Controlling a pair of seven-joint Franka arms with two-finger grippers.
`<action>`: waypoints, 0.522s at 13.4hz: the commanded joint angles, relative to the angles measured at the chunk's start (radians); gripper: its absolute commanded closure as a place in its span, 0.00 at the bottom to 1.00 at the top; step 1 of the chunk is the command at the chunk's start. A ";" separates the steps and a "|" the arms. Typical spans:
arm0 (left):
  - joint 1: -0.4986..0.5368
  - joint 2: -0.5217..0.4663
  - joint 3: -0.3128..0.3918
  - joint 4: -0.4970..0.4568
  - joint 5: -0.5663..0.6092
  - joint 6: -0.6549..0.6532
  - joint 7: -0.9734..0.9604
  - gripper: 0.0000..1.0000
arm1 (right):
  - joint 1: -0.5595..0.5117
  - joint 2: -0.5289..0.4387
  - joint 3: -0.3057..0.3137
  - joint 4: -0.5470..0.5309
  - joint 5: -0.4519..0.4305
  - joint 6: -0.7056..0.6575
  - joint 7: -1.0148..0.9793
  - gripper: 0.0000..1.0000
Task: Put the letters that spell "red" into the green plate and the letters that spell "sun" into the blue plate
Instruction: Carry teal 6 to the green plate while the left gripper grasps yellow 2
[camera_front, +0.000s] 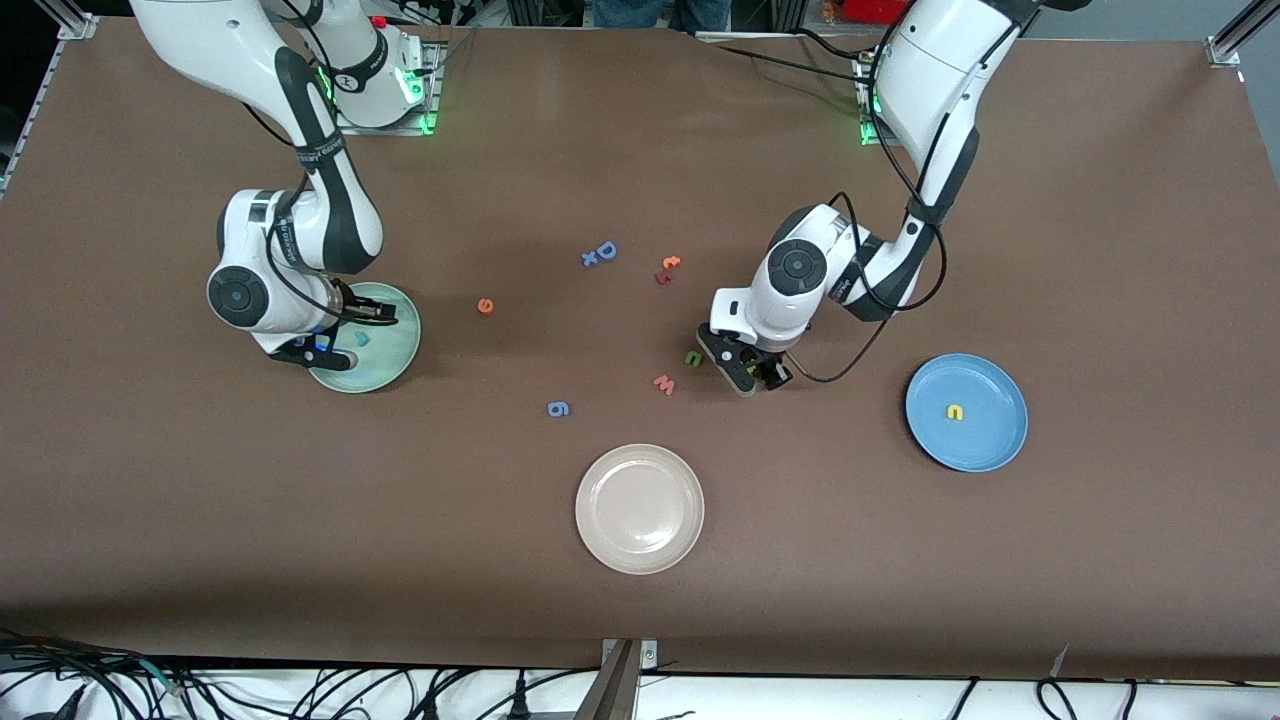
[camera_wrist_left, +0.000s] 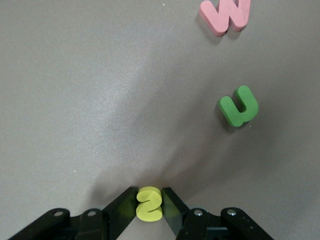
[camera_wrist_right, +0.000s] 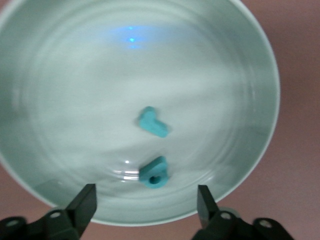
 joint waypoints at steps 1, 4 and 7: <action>0.020 -0.006 0.035 0.013 0.012 0.007 0.083 0.85 | 0.009 -0.036 0.038 0.038 0.015 -0.057 0.068 0.00; 0.093 -0.041 0.088 0.028 -0.081 -0.064 0.279 0.89 | 0.020 -0.045 0.143 0.071 0.013 -0.055 0.277 0.00; 0.124 -0.080 0.202 0.062 -0.191 -0.195 0.448 0.90 | 0.022 -0.047 0.221 0.061 0.013 0.016 0.434 0.01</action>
